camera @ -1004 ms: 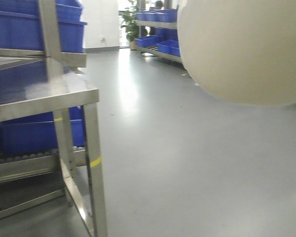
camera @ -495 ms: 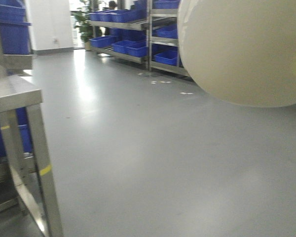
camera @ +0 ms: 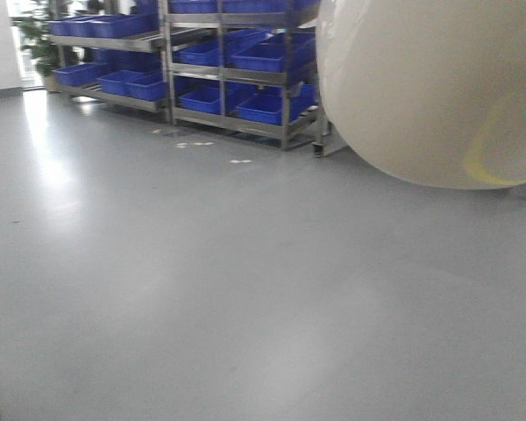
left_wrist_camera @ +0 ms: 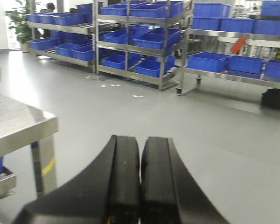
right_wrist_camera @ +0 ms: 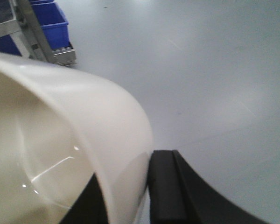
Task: Move white bin to right shelf second layer
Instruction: 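Hold the bin raised in the right gripper while turning toward the shelves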
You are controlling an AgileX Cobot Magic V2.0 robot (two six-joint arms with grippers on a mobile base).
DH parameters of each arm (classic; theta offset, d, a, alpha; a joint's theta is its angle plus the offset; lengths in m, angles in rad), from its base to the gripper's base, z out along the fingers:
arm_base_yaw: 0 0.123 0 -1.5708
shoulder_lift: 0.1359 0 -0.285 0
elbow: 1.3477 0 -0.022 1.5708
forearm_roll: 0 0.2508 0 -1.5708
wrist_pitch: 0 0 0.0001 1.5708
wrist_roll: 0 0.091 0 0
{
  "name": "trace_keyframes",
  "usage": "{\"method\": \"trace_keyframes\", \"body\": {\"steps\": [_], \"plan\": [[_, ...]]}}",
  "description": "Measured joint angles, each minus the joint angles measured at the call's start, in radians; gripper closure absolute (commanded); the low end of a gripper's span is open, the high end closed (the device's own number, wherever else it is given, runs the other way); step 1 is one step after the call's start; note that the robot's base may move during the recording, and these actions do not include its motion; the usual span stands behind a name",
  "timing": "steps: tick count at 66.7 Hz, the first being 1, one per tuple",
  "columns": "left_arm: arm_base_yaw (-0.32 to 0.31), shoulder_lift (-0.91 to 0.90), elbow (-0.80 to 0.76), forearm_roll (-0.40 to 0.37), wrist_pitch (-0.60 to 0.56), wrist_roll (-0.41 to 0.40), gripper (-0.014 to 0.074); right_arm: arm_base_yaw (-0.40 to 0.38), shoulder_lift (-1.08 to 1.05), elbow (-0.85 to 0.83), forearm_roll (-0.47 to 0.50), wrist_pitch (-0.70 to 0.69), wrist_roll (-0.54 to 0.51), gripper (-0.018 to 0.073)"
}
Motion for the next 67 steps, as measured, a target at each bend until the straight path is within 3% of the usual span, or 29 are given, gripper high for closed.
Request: {"method": "trace_keyframes", "body": {"steps": [67], "plan": [[0.000,0.000,0.000,0.000,0.000,0.000,0.0512,0.000,0.000,0.000,0.000,0.000,0.000,0.0504]]}}
